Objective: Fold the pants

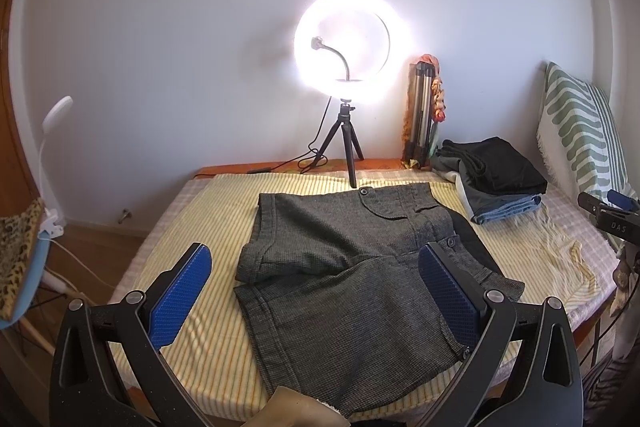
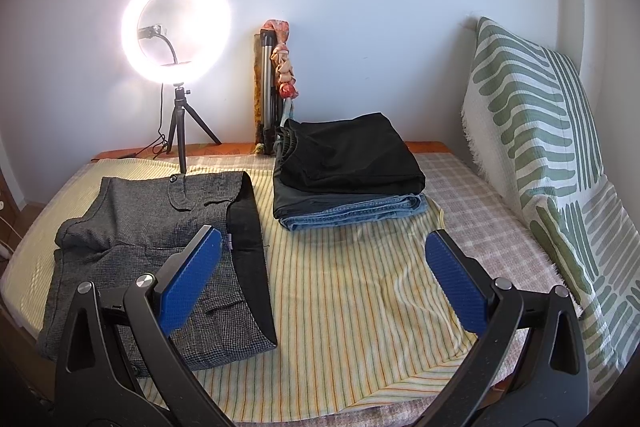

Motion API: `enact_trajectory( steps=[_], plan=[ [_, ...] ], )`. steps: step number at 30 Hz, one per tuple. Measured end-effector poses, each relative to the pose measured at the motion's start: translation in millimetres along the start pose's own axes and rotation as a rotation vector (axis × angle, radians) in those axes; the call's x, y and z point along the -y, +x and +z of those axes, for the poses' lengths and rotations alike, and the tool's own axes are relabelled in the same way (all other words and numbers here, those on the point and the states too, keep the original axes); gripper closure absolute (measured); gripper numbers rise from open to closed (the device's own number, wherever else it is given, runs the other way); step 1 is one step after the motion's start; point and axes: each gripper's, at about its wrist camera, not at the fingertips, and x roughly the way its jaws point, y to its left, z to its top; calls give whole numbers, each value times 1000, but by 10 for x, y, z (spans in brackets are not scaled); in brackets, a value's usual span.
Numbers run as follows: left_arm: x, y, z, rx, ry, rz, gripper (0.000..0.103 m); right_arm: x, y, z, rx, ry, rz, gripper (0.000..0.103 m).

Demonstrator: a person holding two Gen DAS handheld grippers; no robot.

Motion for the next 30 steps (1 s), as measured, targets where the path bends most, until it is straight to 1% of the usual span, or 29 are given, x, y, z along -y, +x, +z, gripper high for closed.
enact_trajectory(
  steps=[21,26,30],
  plan=[
    [-14,31,-16,-5,7,-4,0,-16,17,-7,-5,-3,8,0],
    [-21,80,-45,-13,31,-20,1,-31,49,-38,-4,-16,26,0],
    [-53,156,-90,-48,32,-47,1,-63,77,-66,-21,-30,73,0]
  ],
)
